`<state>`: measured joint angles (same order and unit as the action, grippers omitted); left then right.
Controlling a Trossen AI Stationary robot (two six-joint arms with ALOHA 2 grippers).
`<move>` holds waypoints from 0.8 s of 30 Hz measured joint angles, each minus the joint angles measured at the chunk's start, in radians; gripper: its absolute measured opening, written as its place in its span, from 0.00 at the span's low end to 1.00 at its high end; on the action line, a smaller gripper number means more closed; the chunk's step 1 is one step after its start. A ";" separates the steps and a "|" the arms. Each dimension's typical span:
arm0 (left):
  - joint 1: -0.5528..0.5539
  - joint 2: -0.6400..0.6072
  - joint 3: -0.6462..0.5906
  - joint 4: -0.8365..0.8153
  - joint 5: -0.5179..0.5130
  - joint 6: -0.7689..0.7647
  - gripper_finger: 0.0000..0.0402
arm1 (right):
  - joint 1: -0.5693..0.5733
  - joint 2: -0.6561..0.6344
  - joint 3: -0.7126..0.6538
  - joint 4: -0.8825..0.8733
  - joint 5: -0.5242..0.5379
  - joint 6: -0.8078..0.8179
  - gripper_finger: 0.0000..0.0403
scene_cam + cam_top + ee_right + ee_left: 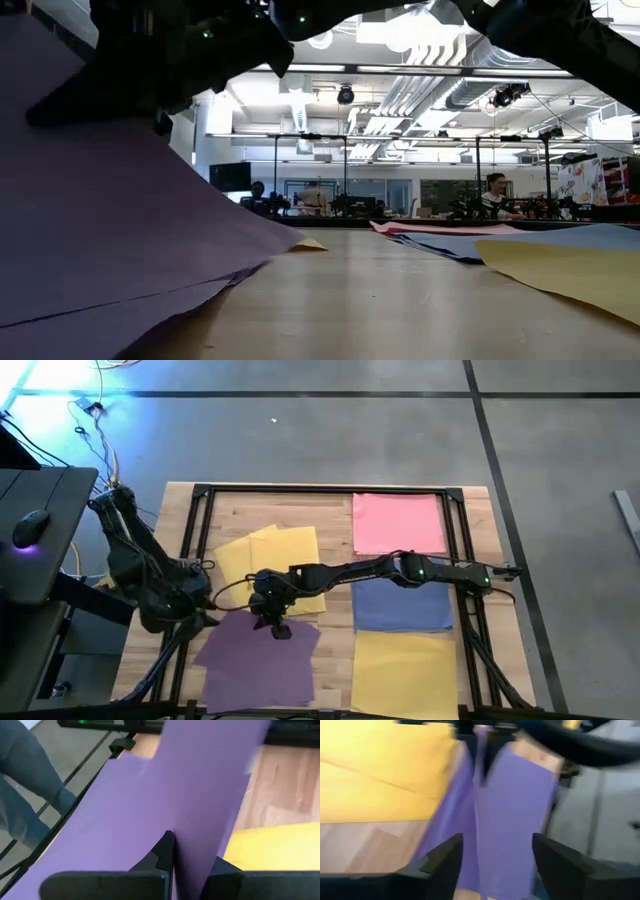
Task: Organize paper
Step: Stack the purple paper on the bottom left of the table
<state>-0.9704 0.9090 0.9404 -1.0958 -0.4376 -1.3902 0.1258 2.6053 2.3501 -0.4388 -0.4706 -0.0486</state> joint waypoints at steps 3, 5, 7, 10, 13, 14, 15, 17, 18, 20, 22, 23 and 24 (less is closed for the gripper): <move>0.019 0.022 -0.020 0.002 -0.046 0.021 0.64 | 0.013 0.000 0.000 0.001 -0.001 0.000 0.00; 0.032 0.042 -0.029 0.004 -0.055 0.045 0.64 | 0.017 0.000 0.000 0.000 0.000 0.000 0.00; 0.043 0.062 -0.029 0.019 -0.055 0.101 0.64 | 0.018 0.000 0.000 0.001 0.000 0.005 0.00; 0.051 0.081 -0.029 0.111 -0.021 0.217 0.64 | 0.019 0.000 0.000 0.000 0.000 0.035 0.00; 0.059 0.086 -0.029 0.207 0.045 0.328 0.64 | 0.017 0.000 0.000 -0.019 0.001 0.072 0.00; 0.061 0.086 -0.029 0.226 0.065 0.352 0.64 | 0.013 0.000 0.000 -0.030 0.003 0.075 0.00; 0.063 0.086 -0.028 0.235 0.080 0.368 0.64 | 0.012 0.000 0.000 -0.043 0.011 0.075 0.00; 0.069 0.086 -0.028 0.229 0.088 0.379 0.64 | 0.011 0.000 0.000 -0.063 0.037 0.076 0.00; 0.074 0.086 -0.028 0.223 0.076 0.381 0.64 | 0.010 0.000 0.000 -0.065 0.054 0.076 0.00; 0.087 0.091 -0.028 0.210 0.039 0.399 0.64 | 0.010 0.000 0.000 -0.055 0.073 0.074 0.00; 0.105 0.103 -0.028 0.200 0.006 0.418 0.63 | 0.011 0.000 0.000 -0.037 0.073 0.071 0.00; 0.116 0.111 -0.028 0.200 -0.005 0.431 0.63 | 0.011 0.000 0.000 -0.030 0.073 0.071 0.00; 0.128 0.122 -0.028 0.201 -0.010 0.445 0.63 | 0.011 0.000 0.000 -0.027 0.073 0.071 0.00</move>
<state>-0.8420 1.0306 0.9119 -0.8947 -0.4476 -0.9451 0.1370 2.6053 2.3501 -0.4655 -0.3979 0.0225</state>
